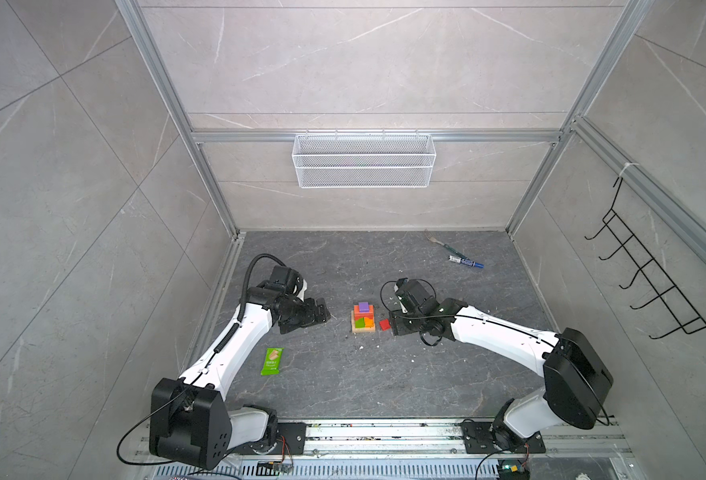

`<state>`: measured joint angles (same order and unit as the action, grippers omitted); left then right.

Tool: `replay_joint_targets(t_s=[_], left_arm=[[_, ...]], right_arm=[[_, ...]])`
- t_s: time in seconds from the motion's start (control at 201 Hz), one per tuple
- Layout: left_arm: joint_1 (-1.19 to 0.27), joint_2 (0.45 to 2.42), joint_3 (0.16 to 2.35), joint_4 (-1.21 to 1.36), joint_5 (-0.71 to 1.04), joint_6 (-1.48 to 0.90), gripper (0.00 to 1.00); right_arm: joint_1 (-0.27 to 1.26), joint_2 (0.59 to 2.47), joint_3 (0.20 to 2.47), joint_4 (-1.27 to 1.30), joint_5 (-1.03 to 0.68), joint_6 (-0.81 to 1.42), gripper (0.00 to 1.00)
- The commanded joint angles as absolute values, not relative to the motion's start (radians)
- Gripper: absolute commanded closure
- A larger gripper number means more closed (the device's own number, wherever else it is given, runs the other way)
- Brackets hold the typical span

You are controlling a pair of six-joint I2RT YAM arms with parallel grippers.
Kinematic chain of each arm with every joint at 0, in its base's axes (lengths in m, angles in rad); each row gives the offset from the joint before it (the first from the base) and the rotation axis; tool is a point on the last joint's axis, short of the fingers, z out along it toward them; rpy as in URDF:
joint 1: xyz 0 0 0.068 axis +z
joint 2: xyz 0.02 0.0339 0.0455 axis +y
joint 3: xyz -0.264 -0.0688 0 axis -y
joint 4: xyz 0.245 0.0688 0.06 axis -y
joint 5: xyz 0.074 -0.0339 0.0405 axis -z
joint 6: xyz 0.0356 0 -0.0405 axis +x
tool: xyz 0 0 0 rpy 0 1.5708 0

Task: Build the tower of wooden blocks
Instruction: 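Open the right gripper and raise it off the purple cube, then lower the right gripper onto the red cube beside the stack and close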

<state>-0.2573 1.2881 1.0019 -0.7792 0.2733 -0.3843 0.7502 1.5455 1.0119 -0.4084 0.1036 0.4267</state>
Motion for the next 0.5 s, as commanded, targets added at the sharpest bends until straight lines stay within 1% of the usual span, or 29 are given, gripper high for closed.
replay_joint_targets(t_s=[0.0, 0.09, 0.234, 0.493], left_arm=[[-0.252, 1.267, 1.002, -0.767, 0.306, -0.367, 0.02], [-0.252, 1.266, 1.002, -0.765, 0.310, -0.367, 0.02], [-0.252, 1.267, 1.003, -0.765, 0.309, -0.365, 0.02], [-0.252, 1.266, 1.003, -0.767, 0.310, -0.362, 0.02]], right_arm=[[0.747, 1.572, 0.979, -0.346, 0.096, 0.388, 0.48], [0.747, 1.614, 0.982, -0.332, 0.110, 0.375, 0.46], [0.747, 1.682, 0.983, -0.283, 0.106, 0.367, 0.45], [0.747, 1.745, 0.996, -0.217, 0.084, 0.359, 0.49]])
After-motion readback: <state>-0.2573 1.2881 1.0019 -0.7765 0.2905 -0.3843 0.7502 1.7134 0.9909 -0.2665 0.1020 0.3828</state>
